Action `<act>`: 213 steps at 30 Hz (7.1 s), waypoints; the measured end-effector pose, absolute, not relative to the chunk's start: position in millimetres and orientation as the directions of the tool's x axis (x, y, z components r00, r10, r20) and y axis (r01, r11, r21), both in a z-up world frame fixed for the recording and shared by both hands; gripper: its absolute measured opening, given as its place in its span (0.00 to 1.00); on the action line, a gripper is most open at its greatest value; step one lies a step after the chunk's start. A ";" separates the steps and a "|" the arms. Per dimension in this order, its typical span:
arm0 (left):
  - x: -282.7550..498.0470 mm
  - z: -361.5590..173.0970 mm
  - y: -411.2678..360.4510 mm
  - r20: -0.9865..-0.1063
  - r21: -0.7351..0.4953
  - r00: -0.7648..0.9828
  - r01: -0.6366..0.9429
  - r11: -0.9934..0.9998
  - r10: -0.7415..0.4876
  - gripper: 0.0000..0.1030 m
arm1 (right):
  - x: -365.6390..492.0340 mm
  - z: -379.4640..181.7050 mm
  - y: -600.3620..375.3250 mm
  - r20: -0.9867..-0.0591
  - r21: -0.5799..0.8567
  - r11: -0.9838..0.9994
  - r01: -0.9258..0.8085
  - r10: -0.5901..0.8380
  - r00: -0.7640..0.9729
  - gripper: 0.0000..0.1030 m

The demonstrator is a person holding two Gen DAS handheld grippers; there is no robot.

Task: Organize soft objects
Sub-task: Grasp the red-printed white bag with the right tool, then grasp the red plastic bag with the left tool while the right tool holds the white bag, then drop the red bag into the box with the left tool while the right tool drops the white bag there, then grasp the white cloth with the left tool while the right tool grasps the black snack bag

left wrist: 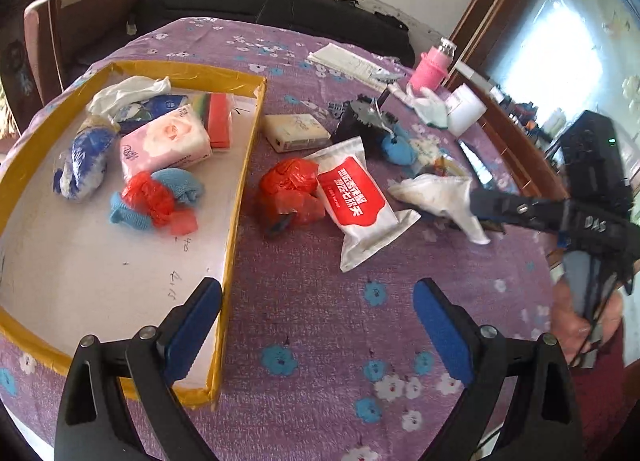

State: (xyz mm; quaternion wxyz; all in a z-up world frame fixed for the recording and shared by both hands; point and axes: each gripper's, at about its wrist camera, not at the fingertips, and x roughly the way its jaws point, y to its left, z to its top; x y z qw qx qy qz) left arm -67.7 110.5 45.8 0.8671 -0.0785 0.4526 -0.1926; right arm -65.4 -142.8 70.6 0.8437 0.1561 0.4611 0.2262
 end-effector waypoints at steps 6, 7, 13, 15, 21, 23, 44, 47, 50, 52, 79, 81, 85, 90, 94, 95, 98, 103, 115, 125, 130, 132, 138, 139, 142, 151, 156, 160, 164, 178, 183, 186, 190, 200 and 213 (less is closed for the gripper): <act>-57.5 52.3 93.6 -0.760 -0.292 0.524 0.253 0.922 -0.385 0.94 | -77.8 62.4 -200.2 -0.688 0.521 0.849 -0.090 0.480 0.543 0.76; -59.3 56.3 91.5 -0.747 -0.295 0.536 0.263 0.918 -0.394 0.94 | -80.6 62.2 -202.3 -0.685 0.525 0.847 -0.085 0.480 0.548 0.76; -54.9 44.7 68.8 -0.775 -0.136 0.560 0.305 0.943 -0.293 0.95 | -79.3 55.8 -181.9 -0.678 0.541 0.833 -0.114 0.512 0.528 0.76; -53.6 44.3 66.5 -0.765 -0.104 0.578 0.323 0.941 -0.283 0.95 | -75.3 56.9 -161.4 -0.678 0.531 0.834 -0.152 0.526 0.514 0.76; -47.8 48.8 72.1 -0.763 -0.141 0.562 0.339 0.930 -0.321 0.95 | -59.8 60.1 -95.1 -0.722 0.435 0.871 -0.226 0.488 0.490 0.76; -53.3 51.2 74.0 -0.757 -0.148 0.559 0.356 0.922 -0.338 0.95 | -50.6 58.8 -83.1 -0.735 0.416 0.881 -0.224 0.471 0.488 0.76; -15.5 67.5 34.4 -0.787 -0.069 0.462 0.592 0.803 -0.408 0.95 | -73.3 26.3 -121.7 -0.814 0.360 0.929 -0.084 0.357 0.459 0.32; 12.3 51.6 24.4 -0.830 -0.044 0.428 0.589 0.807 -0.358 0.94 | -86.4 22.7 -140.5 -0.796 0.403 0.912 -0.069 0.387 0.465 0.32; 34.9 28.5 23.4 -0.887 -0.019 0.372 0.564 0.826 -0.275 0.94 | -91.3 19.5 -151.8 -0.781 0.432 0.900 -0.062 0.407 0.473 0.33; 42.2 18.5 24.8 -0.911 -0.025 0.333 0.543 0.839 -0.242 0.94 | -91.2 18.0 -150.9 -0.777 0.436 0.898 -0.065 0.412 0.476 0.34; -47.8 30.1 45.1 -0.853 -0.147 0.339 0.574 0.806 -0.397 0.37 | -83.7 17.8 -123.6 -0.785 0.413 0.909 -0.056 0.387 0.483 0.37; -48.2 40.5 61.4 -0.826 -0.212 0.336 0.558 0.802 -0.452 0.37 | -91.1 29.0 -119.2 -0.779 0.384 0.920 -0.076 0.367 0.509 0.37; -53.5 70.5 109.3 -0.759 -0.327 0.354 0.520 0.789 -0.547 0.37 | -99.7 55.4 -116.7 -0.751 0.374 0.923 -0.096 0.362 0.553 0.37; -40.0 88.6 177.1 -0.754 -0.280 0.477 0.388 0.878 -0.451 0.38 | -92.6 81.9 -99.4 -0.731 0.362 0.922 -0.136 0.371 0.572 0.37; -5.4 81.1 224.6 -0.797 -0.237 0.500 0.256 0.937 -0.338 0.38 | -80.3 94.1 -74.0 -0.726 0.361 0.914 -0.184 0.399 0.560 0.37; 2.1 79.0 231.8 -0.808 -0.223 0.500 0.231 0.947 -0.312 0.38 | -76.5 95.3 -65.9 -0.728 0.358 0.913 -0.194 0.403 0.555 0.37; 32.5 65.9 251.1 -0.839 -0.170 0.494 0.161 0.972 -0.229 0.38 | -64.1 100.0 -38.2 -0.734 0.343 0.912 -0.225 0.409 0.541 0.37; 69.6 43.0 267.6 -0.867 -0.140 0.472 0.077 0.987 -0.160 0.40 | -41.5 102.9 4.9 -0.751 0.321 0.912 -0.255 0.409 0.518 0.37; 31.9 76.8 300.5 -0.743 -0.315 0.591 0.104 0.944 -0.313 0.78 | -11.2 81.3 84.7 -0.784 0.385 0.853 -0.353 0.504 0.363 0.38; -55.1 114.8 365.1 -0.586 -0.434 0.760 -0.002 0.901 -0.281 0.90 | 1.5 45.4 181.7 -0.806 0.437 0.777 -0.454 0.562 0.185 0.38; -68.5 107.8 367.7 -0.590 -0.441 0.764 -0.035 0.897 -0.260 0.90 | 11.1 41.4 205.1 -0.828 0.356 0.815 -0.457 0.501 0.250 0.45; -76.0 106.4 361.3 -0.596 -0.407 0.768 -0.038 0.913 -0.234 0.90 | 5.4 50.0 195.2 -0.802 0.389 0.800 -0.457 0.538 0.259 0.55; -96.9 105.7 316.5 -0.593 -0.342 0.763 0.050 0.938 -0.257 0.90 | -22.9 85.3 122.5 -0.759 0.362 0.838 -0.408 0.519 0.394 0.68; -100.5 106.3 307.0 -0.589 -0.338 0.761 0.073 0.938 -0.272 0.90 | -29.9 88.1 101.8 -0.755 0.356 0.849 -0.390 0.507 0.415 0.68; -108.8 105.1 274.9 -0.577 -0.324 0.752 0.148 0.935 -0.319 0.90 | -53.8 93.3 36.0 -0.747 0.322 0.897 -0.304 0.438 0.501 0.68; -120.3 83.9 189.1 -0.646 -0.269 0.662 0.268 0.925 -0.380 0.90 | -84.3 105.0 -177.6 -0.717 0.310 0.949 0.061 0.191 0.670 0.71; -120.5 79.3 150.7 -0.680 -0.264 0.618 0.297 0.918 -0.395 0.90 | -81.7 87.7 -243.5 -0.715 0.347 0.922 0.170 0.142 0.684 0.74; -119.5 78.2 126.8 -0.698 -0.261 0.599 0.297 0.918 -0.392 0.90 | -70.5 64.0 -254.6 -0.694 0.445 0.879 0.172 0.216 0.687 0.74; -117.0 77.2 101.8 -0.721 -0.254 0.570 0.310 0.916 -0.393 0.90 | -53.4 54.3 -250.4 -0.677 0.461 0.878 0.131 0.252 0.691 0.74; -82.9 69.7 34.1 -0.759 -0.249 0.525 0.313 0.916 -0.386 0.90 | -41.8 25.0 -226.9 -0.484 0.712 0.668 -0.218 0.691 0.536 0.76; -54.8 54.7 13.9 -0.768 -0.271 0.499 0.314 0.910 -0.401 0.90 | -41.0 11.8 -240.4 -0.524 0.717 0.688 -0.110 0.637 0.565 0.76; -36.5 46.7 0.2 -0.755 -0.333 0.468 0.329 0.884 -0.459 0.90 | -42.4 9.4 -246.0 -0.537 0.712 0.698 -0.074 0.610 0.583 0.76; -2.8 40.4 -15.7 -0.714 -0.445 0.444 0.309 0.841 -0.541 0.90 | -41.6 9.0 -255.4 -0.534 0.726 0.686 -0.050 0.609 0.586 0.76; 20.3 8.2 -43.1 -0.735 -0.527 0.297 0.316 0.789 -0.610 0.31 | -34.6 0.5 -261.1 -0.533 0.752 0.659 -0.027 0.632 0.562 0.77; -29.7 67.9 78.2 -0.618 -0.570 0.465 0.290 0.769 -0.634 0.25 | -54.9 20.4 -207.6 -0.676 0.548 0.831 -0.089 0.503 0.539 0.78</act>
